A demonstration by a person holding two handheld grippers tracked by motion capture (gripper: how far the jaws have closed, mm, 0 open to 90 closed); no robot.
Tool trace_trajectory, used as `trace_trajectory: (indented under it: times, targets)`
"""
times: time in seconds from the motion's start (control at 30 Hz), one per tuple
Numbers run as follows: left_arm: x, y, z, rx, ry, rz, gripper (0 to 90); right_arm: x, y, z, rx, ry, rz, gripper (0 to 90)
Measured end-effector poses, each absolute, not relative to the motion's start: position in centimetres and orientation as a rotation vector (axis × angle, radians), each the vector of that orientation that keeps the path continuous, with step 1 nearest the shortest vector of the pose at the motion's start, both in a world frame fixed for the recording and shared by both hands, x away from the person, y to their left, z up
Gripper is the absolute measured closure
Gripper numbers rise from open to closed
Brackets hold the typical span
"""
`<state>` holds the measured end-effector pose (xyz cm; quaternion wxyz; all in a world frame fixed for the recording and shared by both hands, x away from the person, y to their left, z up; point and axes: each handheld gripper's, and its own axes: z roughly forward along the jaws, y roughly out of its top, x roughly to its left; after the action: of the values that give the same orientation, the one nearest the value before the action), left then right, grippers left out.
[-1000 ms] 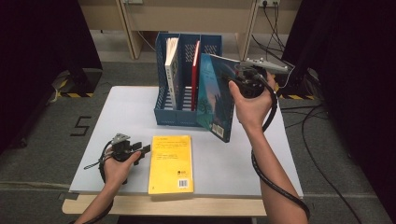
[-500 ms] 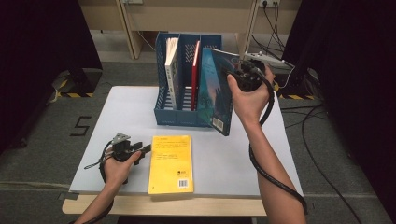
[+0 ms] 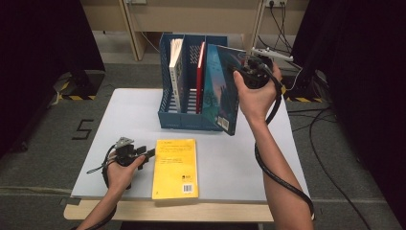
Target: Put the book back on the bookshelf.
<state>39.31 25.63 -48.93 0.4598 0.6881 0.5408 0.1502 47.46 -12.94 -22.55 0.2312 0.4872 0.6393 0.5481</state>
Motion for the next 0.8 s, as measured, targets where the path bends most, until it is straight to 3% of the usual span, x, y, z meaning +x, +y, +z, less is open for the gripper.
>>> trace_trajectory:
  times: [0.8]
  targets:
    - [39.3,25.5,-48.9,1.672,1.331,0.36,49.8,51.0,-11.3,-22.6,1.352,1.712,1.442,75.1]
